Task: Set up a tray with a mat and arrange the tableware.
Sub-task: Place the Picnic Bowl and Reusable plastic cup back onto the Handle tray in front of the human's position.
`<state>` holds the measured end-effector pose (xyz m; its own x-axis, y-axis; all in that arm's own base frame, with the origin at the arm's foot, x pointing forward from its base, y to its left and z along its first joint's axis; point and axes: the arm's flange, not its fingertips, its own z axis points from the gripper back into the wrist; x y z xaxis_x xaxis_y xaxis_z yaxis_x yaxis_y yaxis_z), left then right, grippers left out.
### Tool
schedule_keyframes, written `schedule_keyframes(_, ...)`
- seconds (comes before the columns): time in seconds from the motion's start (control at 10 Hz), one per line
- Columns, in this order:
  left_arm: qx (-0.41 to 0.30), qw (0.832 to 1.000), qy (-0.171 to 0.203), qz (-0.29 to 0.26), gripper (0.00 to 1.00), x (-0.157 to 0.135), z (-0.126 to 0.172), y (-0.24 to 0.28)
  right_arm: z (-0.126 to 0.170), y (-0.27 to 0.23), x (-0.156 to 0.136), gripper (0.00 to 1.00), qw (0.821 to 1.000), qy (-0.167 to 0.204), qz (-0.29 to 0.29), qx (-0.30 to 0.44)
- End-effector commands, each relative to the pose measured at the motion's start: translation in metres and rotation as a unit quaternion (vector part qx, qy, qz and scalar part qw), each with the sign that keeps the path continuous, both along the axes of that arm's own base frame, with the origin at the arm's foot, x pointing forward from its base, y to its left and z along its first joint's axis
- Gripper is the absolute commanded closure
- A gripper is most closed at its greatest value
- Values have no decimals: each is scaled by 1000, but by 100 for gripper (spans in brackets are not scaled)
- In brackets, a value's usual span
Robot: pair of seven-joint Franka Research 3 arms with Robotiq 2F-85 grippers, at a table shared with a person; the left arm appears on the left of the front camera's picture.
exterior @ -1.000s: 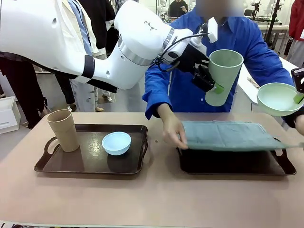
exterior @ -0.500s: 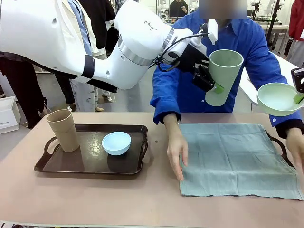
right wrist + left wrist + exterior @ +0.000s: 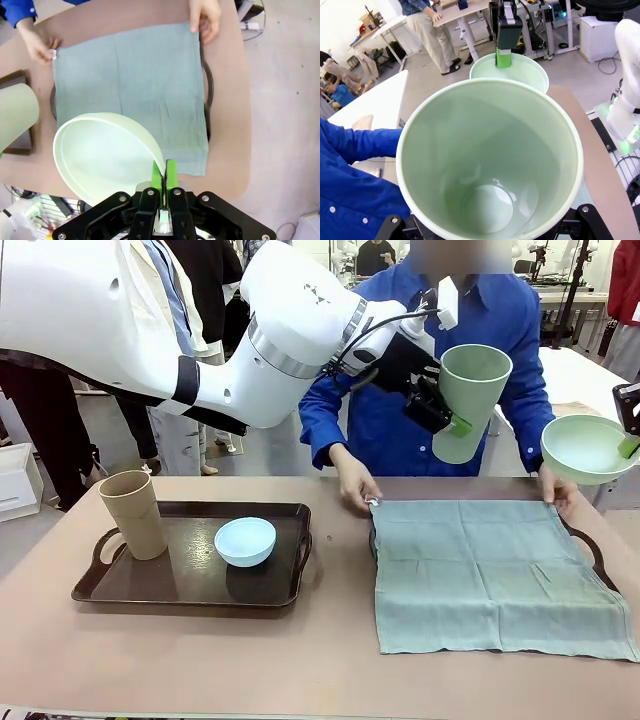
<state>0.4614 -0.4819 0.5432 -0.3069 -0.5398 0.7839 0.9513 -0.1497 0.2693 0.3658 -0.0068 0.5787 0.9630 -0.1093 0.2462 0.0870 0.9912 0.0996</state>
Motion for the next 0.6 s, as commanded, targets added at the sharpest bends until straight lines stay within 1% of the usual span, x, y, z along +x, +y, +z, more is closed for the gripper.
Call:
schedule_keyframes(0.0, 1, 1000, 0, -5, 73, 0, 4, 0, 1, 0, 1, 100, 1000, -2, -3, 0)
schedule_keyframes(0.5, 1, 1000, 0, -5, 73, 0, 4, 0, 1, 0, 1, 100, 1000, -2, -3, 0)
